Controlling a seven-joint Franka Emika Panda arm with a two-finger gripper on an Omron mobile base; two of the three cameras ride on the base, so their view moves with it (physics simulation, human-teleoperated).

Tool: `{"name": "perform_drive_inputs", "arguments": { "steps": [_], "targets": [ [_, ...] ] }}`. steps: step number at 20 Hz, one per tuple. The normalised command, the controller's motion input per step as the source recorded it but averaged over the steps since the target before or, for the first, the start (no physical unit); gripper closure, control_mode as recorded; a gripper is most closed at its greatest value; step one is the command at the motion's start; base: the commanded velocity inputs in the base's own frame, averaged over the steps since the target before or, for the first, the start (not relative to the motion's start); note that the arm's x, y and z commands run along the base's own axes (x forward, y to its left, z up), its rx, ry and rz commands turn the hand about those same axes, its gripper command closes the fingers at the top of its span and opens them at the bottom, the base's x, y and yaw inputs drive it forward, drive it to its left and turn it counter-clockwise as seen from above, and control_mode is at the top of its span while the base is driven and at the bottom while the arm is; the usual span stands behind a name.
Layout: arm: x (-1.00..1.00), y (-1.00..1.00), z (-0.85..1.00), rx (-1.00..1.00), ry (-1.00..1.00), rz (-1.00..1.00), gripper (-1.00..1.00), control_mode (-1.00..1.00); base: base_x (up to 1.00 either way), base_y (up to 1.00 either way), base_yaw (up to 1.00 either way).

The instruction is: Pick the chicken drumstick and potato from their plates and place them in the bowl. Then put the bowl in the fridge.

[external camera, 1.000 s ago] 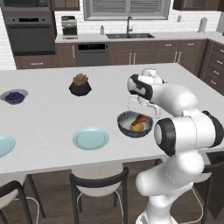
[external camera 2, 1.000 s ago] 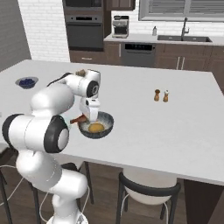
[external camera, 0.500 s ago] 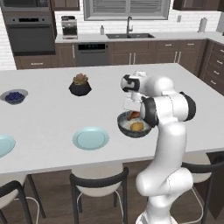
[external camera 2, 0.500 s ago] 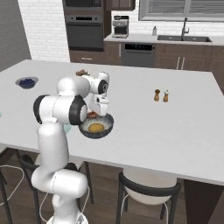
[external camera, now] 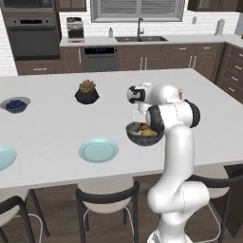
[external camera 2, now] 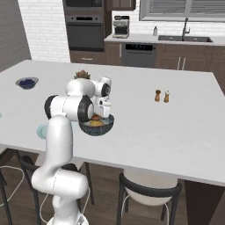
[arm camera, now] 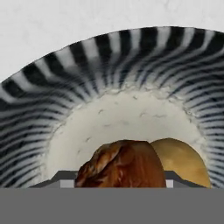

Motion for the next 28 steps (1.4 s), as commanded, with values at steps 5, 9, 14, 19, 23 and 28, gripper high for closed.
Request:
{"name": "perform_drive_inputs", "arguments": {
  "steps": [5, 9, 14, 19, 23, 28],
  "targets": [
    [-0.07, 0.00, -0.24, 0.00, 0.03, 0.00, -1.00, -1.00, 0.00, 0.00, 0.00],
    [-0.40, 0.00, 0.00, 0.00, 0.00, 0.00, -1.00, -1.00, 0.00, 0.00, 0.00],
    [-0.66, 0.00, 0.00, 0.00, -0.07, 0.00, -1.00, -1.00, 0.00, 0.00, 0.00],
    [-0.88, -0.07, 0.09, 0.00, -0.20, -0.02, -1.00, -1.00, 0.00, 0.00, 0.00],
    [-0.85, -0.26, 0.31, 0.00, -0.15, -0.01, -1.00, -1.00, 0.00, 0.00, 0.00],
    [-0.48, -0.44, 0.24, 0.02, -0.15, 0.05, -1.00, -1.00, 0.00, 0.00, 0.00]
  ]
}}
